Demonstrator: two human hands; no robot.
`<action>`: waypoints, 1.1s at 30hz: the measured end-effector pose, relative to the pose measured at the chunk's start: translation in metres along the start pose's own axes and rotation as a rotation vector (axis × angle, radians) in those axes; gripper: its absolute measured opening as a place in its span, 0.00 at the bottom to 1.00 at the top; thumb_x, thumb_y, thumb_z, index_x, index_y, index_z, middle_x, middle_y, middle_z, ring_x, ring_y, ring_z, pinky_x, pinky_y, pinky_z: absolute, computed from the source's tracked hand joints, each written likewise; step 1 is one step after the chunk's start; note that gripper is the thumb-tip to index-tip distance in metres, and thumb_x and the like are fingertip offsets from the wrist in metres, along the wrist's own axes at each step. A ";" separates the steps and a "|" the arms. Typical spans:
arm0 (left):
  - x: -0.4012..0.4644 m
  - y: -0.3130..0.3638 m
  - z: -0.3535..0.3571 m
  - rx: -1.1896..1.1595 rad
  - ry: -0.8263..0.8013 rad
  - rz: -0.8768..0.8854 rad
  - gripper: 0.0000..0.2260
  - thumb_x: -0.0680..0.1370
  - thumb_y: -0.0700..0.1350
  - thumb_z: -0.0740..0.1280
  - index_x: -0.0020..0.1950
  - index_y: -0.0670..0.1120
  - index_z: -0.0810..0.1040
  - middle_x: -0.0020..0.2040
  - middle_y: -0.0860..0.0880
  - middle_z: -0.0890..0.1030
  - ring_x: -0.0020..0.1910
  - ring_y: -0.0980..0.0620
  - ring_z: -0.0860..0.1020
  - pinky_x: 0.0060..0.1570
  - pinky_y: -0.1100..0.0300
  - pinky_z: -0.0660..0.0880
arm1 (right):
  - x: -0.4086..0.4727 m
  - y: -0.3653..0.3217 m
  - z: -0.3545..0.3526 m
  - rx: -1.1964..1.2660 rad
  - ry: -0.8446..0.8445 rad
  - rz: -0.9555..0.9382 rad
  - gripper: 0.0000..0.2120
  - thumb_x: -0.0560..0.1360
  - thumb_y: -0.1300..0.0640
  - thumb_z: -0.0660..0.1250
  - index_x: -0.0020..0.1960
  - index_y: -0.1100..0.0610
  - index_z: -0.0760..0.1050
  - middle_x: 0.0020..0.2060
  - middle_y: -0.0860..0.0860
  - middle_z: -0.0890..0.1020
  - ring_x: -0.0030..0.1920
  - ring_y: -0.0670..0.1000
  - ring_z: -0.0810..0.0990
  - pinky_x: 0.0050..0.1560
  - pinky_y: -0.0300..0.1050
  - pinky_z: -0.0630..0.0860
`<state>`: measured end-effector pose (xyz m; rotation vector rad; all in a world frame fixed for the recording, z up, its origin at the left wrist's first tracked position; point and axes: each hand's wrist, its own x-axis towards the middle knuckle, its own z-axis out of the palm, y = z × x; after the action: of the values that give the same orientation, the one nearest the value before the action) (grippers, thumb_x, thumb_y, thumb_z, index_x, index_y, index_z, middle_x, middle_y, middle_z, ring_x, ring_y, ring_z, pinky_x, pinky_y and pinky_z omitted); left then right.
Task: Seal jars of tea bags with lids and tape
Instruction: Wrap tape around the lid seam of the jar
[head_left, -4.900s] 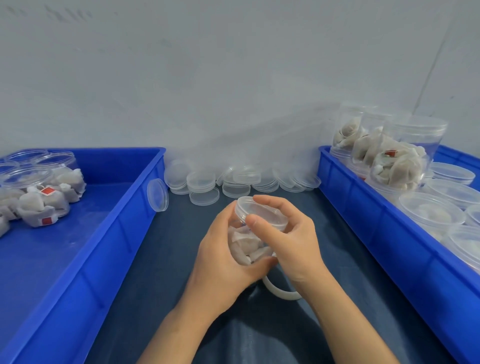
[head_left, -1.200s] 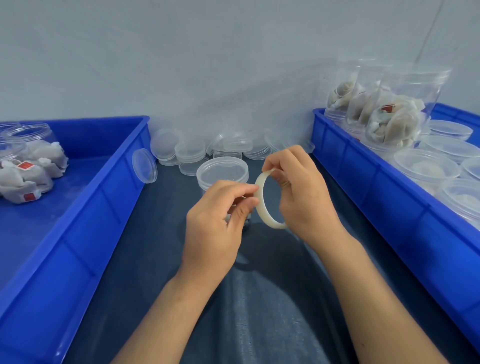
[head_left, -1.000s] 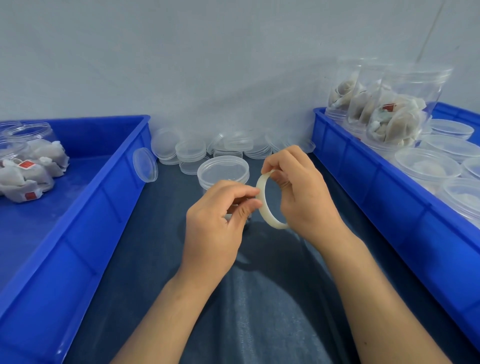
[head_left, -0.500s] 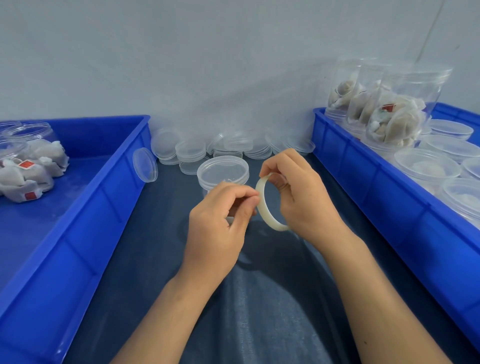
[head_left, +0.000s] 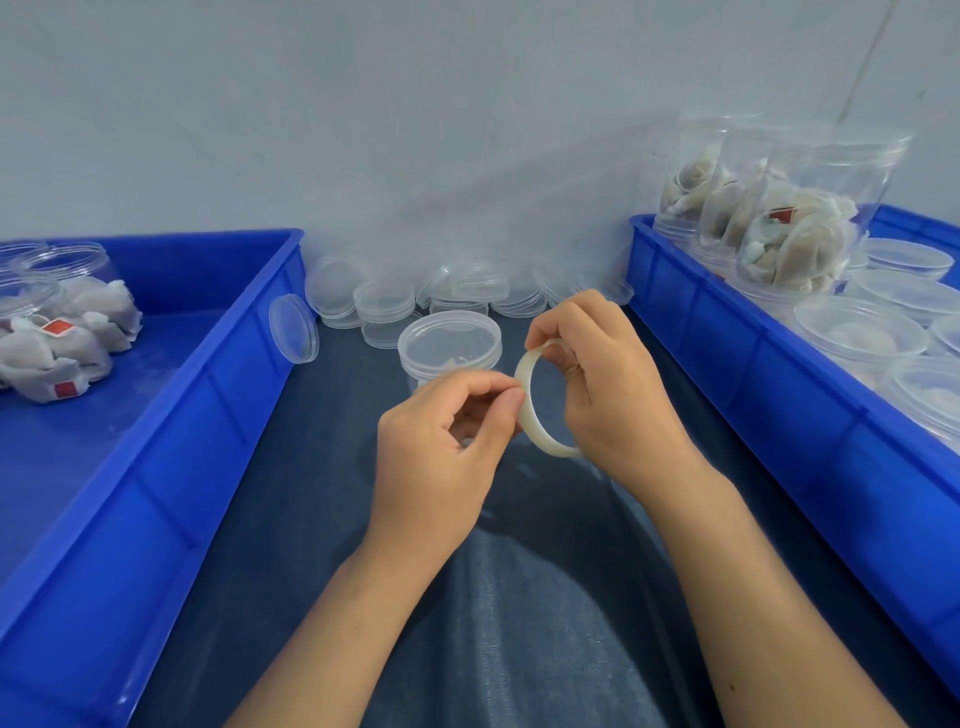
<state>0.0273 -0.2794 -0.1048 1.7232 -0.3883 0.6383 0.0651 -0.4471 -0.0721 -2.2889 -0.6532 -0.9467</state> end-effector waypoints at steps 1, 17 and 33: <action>0.000 -0.001 0.000 0.024 -0.002 0.016 0.03 0.81 0.40 0.74 0.52 0.48 0.87 0.43 0.55 0.87 0.44 0.48 0.87 0.47 0.52 0.85 | 0.000 0.001 0.000 -0.004 -0.001 -0.001 0.12 0.78 0.75 0.66 0.53 0.60 0.78 0.49 0.45 0.73 0.48 0.50 0.72 0.50 0.31 0.67; -0.003 -0.001 0.005 0.120 0.045 0.076 0.03 0.81 0.39 0.73 0.52 0.46 0.86 0.44 0.57 0.86 0.44 0.50 0.86 0.44 0.53 0.84 | -0.001 0.001 0.001 -0.027 -0.012 -0.004 0.14 0.77 0.76 0.66 0.53 0.59 0.78 0.49 0.46 0.73 0.48 0.51 0.72 0.48 0.35 0.70; -0.004 -0.001 0.004 0.039 0.025 0.037 0.05 0.81 0.39 0.74 0.54 0.46 0.88 0.45 0.56 0.88 0.44 0.51 0.88 0.46 0.53 0.85 | 0.000 0.002 0.000 -0.036 -0.018 0.022 0.13 0.77 0.76 0.66 0.53 0.59 0.78 0.49 0.44 0.72 0.47 0.50 0.71 0.48 0.32 0.69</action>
<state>0.0261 -0.2832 -0.1086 1.7471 -0.3937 0.6977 0.0661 -0.4487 -0.0728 -2.3345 -0.6226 -0.9356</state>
